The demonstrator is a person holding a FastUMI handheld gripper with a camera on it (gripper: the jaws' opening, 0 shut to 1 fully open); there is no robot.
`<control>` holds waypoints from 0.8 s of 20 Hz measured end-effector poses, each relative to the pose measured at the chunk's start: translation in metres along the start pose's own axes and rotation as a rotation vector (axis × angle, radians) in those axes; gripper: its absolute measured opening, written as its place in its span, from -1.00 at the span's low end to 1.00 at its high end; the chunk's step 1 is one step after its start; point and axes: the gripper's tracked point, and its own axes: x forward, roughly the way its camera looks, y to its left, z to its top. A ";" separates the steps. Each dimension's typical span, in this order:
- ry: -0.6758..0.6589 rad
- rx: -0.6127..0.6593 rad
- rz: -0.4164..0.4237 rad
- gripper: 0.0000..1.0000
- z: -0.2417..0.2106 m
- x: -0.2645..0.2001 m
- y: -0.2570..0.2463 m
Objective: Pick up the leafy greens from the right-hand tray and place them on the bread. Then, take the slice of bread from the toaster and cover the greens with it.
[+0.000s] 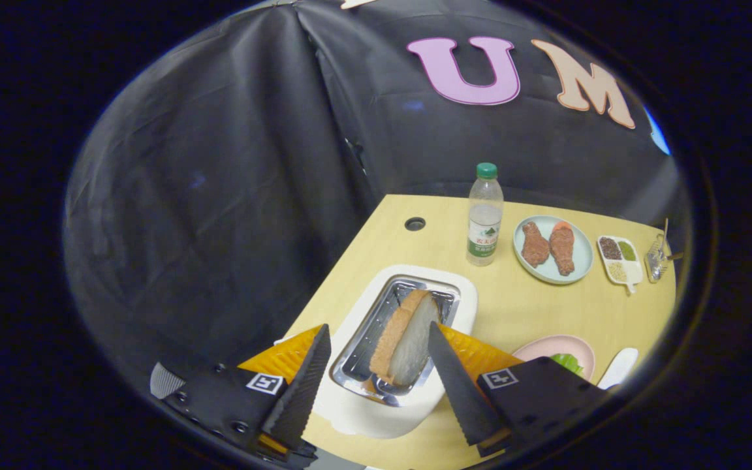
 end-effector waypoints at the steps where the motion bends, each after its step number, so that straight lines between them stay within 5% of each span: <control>1: 0.013 -0.007 -0.011 0.34 -0.004 0.006 -0.002; 10: 0.013 0.036 -0.067 -0.67 0.004 -0.004 -0.028; 16: -0.038 0.093 -0.017 -0.67 0.028 -0.033 -0.033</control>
